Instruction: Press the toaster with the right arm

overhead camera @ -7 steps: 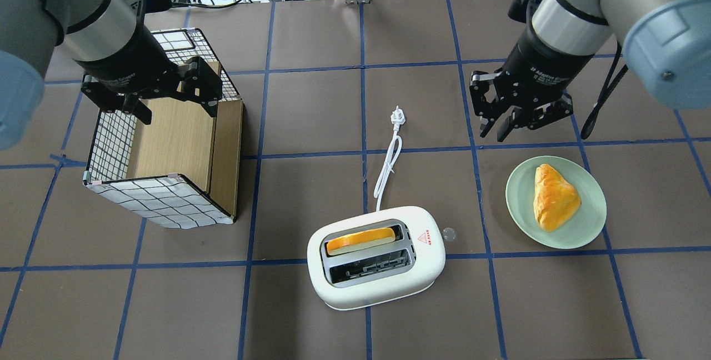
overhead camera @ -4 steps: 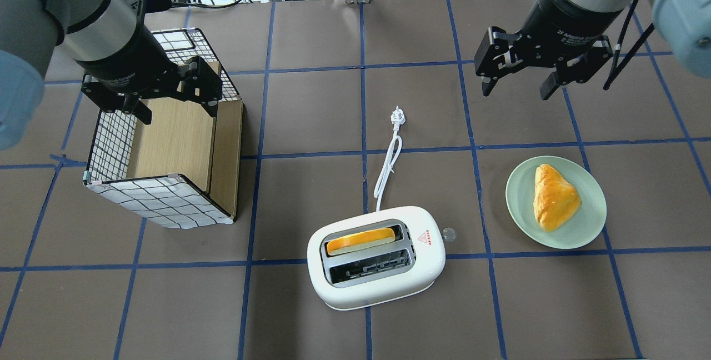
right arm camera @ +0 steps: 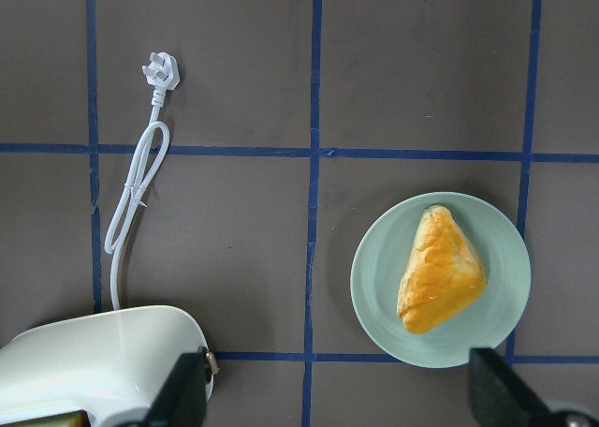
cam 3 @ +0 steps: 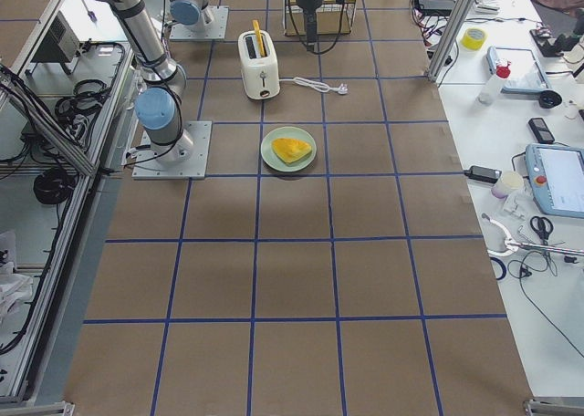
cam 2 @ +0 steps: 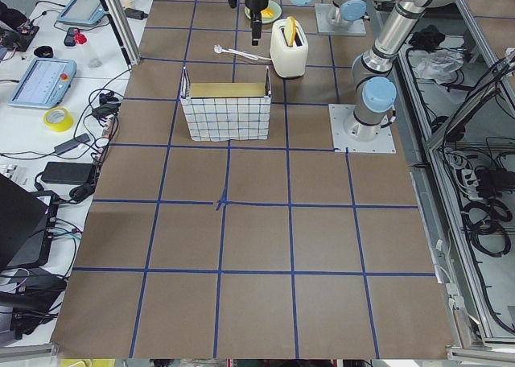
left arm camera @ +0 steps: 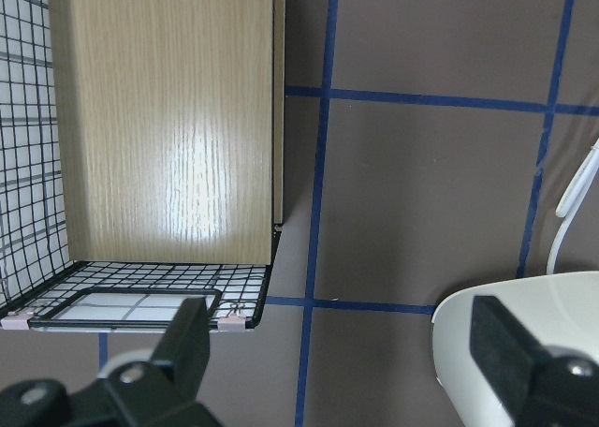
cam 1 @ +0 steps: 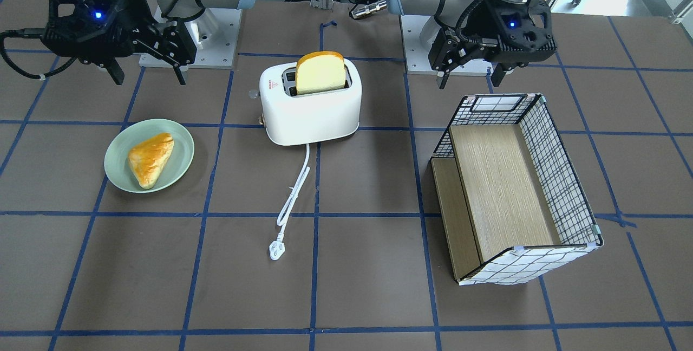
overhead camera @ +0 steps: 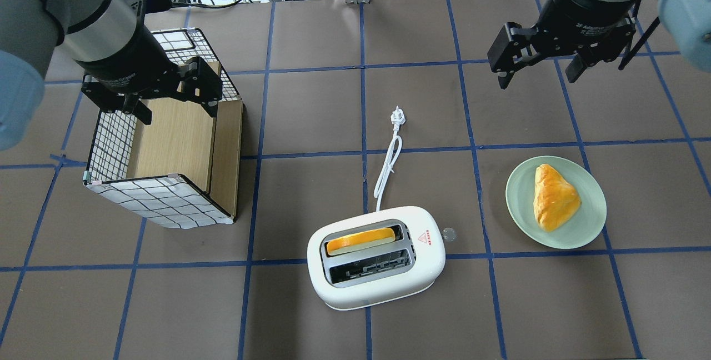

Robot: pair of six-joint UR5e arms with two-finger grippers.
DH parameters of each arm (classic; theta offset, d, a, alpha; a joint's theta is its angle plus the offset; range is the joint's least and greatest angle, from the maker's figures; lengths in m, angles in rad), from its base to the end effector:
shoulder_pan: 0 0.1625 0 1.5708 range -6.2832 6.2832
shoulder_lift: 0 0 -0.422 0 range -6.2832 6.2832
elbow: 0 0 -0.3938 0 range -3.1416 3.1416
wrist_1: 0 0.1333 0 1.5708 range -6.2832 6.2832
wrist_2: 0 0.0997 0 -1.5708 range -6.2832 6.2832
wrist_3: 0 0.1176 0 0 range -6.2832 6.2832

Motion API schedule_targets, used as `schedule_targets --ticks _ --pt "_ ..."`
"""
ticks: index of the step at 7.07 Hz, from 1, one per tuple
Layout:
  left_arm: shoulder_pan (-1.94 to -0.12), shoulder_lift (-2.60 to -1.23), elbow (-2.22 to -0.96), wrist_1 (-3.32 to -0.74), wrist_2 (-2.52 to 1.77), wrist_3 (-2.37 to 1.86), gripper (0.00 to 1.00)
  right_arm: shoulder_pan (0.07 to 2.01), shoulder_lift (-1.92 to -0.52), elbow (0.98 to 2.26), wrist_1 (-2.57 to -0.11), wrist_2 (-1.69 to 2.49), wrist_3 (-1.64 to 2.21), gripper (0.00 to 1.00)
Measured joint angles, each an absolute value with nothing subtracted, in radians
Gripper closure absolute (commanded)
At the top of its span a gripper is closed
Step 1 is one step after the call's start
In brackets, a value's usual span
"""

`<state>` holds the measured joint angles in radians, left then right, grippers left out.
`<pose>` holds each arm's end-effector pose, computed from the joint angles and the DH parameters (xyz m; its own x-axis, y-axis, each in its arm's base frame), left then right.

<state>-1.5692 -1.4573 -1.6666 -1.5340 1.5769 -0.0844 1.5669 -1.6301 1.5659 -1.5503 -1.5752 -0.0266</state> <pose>-0.1319 -0.4521 0.4768 -0.9963 -0.0861 -0.0015 -0.0859 0.9948 -0.0548 0.1309 -0.4732 0.4959 -0.9997 -0.0225 0.0056 -0.0227 0.9988 -0.0436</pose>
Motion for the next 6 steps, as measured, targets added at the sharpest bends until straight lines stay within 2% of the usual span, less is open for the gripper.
schedule_targets --ticks 2,6 --pt "-1.569 -1.457 -1.667 -1.534 1.577 -0.084 0.0 1.568 -1.623 1.555 -1.537 -1.574 -0.01 0.0" --pt "-1.569 -1.458 -1.666 -1.534 1.577 -0.084 0.0 1.577 -1.559 1.446 -1.455 -1.578 -0.022 0.0"
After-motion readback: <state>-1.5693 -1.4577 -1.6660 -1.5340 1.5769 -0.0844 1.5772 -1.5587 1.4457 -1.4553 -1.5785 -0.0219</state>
